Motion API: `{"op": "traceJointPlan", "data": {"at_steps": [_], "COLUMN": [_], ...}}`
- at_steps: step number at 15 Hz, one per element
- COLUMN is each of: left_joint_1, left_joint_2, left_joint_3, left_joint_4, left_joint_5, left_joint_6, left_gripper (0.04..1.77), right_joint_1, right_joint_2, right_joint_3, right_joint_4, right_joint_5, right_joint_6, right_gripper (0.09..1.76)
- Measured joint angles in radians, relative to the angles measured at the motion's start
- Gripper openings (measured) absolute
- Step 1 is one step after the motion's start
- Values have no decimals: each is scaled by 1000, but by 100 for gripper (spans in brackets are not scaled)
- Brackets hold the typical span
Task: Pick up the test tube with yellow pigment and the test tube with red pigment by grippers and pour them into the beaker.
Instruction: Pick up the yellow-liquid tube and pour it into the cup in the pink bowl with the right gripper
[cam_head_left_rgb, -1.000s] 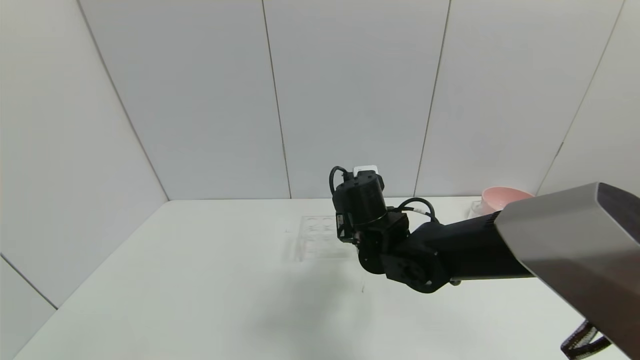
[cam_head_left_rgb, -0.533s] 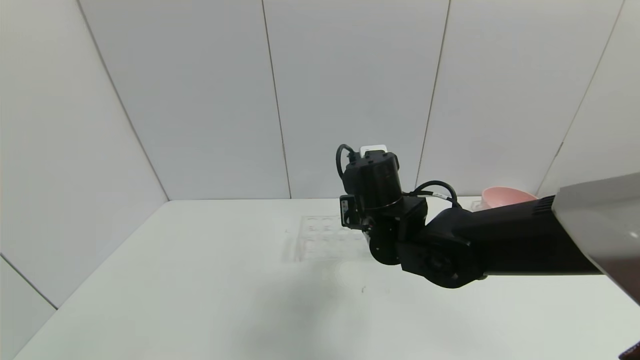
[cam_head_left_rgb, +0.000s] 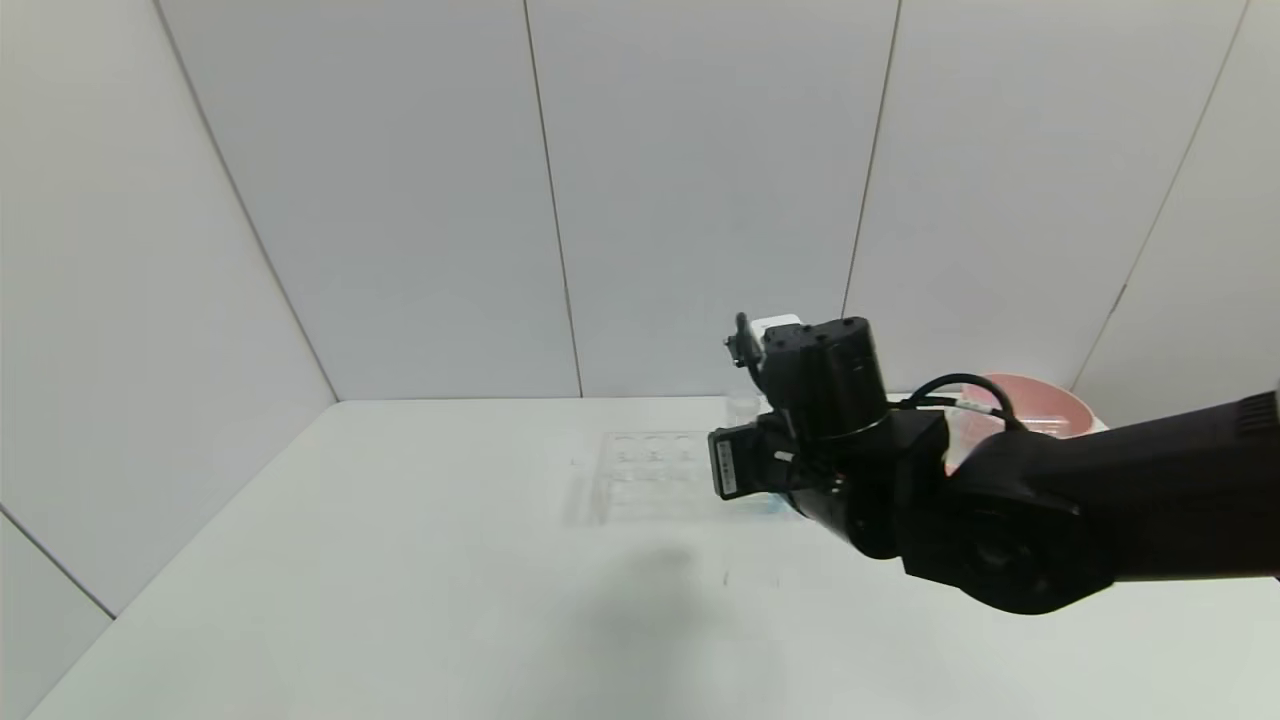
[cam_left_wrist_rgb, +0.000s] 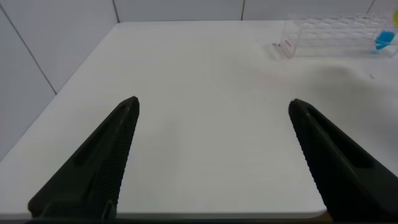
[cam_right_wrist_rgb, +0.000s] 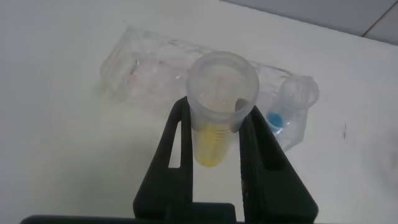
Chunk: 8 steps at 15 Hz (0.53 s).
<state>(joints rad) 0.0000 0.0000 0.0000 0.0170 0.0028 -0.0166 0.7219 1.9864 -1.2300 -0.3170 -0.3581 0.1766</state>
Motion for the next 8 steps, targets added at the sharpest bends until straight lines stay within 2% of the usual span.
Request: {"op": "traceJointPlan", "data": {"at_steps": [2,5,8], "left_joint_1": [0,0,0], "left_joint_2": [0,0,0], "left_joint_3": [0,0,0], "left_joint_4": [0,0,0], "left_joint_5": [0,0,0], "left_joint_6": [0,0,0], "left_gripper": [172,172,172], "right_joint_1": [-68,-230,-405], "right_joint_2": [-96,-228,-329], "right_joint_3": [110,233,269], "right_joint_4": [0,24,150], "right_joint_5": [142,340,521], "right_joint_6": [-82,-226,-283], "right_gripper": [50,50,50]}}
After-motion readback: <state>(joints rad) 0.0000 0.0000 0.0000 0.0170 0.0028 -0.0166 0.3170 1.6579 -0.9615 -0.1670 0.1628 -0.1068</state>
